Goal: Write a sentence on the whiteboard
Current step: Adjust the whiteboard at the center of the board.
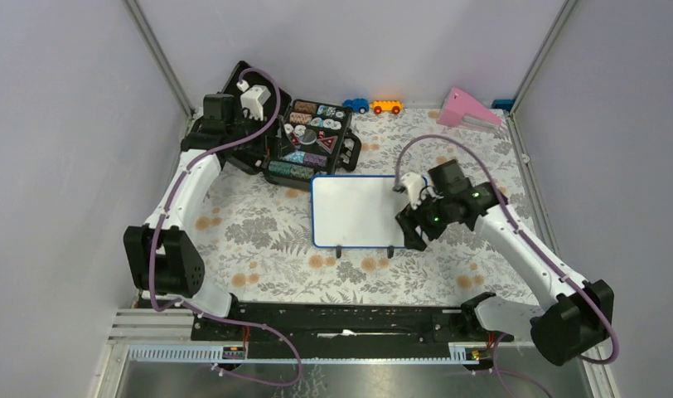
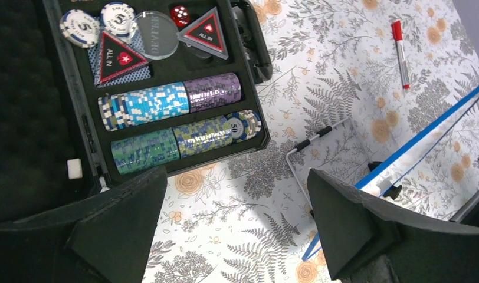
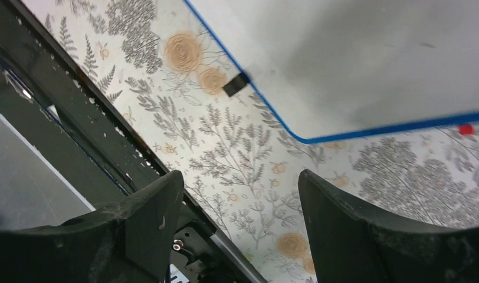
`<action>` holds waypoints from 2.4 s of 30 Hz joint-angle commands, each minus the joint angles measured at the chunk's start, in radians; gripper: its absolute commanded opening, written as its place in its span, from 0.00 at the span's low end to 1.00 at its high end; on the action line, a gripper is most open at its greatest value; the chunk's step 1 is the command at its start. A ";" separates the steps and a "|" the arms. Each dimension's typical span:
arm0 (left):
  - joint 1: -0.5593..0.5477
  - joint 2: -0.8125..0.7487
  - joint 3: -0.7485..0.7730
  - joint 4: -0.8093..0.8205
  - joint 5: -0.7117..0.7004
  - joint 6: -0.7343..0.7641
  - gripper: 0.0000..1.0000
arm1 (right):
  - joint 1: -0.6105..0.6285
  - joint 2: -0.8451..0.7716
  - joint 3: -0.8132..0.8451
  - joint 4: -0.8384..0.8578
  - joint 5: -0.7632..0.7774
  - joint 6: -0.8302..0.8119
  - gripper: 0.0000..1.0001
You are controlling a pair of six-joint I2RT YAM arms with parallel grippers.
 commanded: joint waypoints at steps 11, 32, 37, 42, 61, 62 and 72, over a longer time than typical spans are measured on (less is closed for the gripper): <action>0.005 -0.133 -0.067 0.036 -0.101 -0.091 0.99 | 0.451 -0.012 -0.165 0.266 0.300 -0.017 0.53; 0.005 -0.121 -0.036 0.008 -0.078 -0.100 0.99 | 0.565 0.283 -0.261 0.586 0.574 -0.138 0.33; 0.005 -0.122 -0.043 0.004 -0.088 -0.089 0.99 | 0.565 0.288 -0.304 0.611 0.648 -0.171 0.32; 0.006 -0.113 -0.043 0.004 -0.086 -0.090 0.99 | 0.564 0.245 -0.366 0.630 0.690 -0.210 0.32; 0.005 -0.082 -0.044 0.004 -0.030 -0.087 0.99 | 0.394 0.121 -0.372 0.579 0.531 -0.247 0.45; 0.004 -0.082 -0.044 0.004 -0.026 -0.087 0.99 | 0.383 0.115 -0.335 0.531 0.478 -0.228 0.46; 0.004 -0.054 -0.028 0.004 -0.002 -0.101 0.99 | 0.303 -0.014 0.004 0.025 0.029 -0.097 0.58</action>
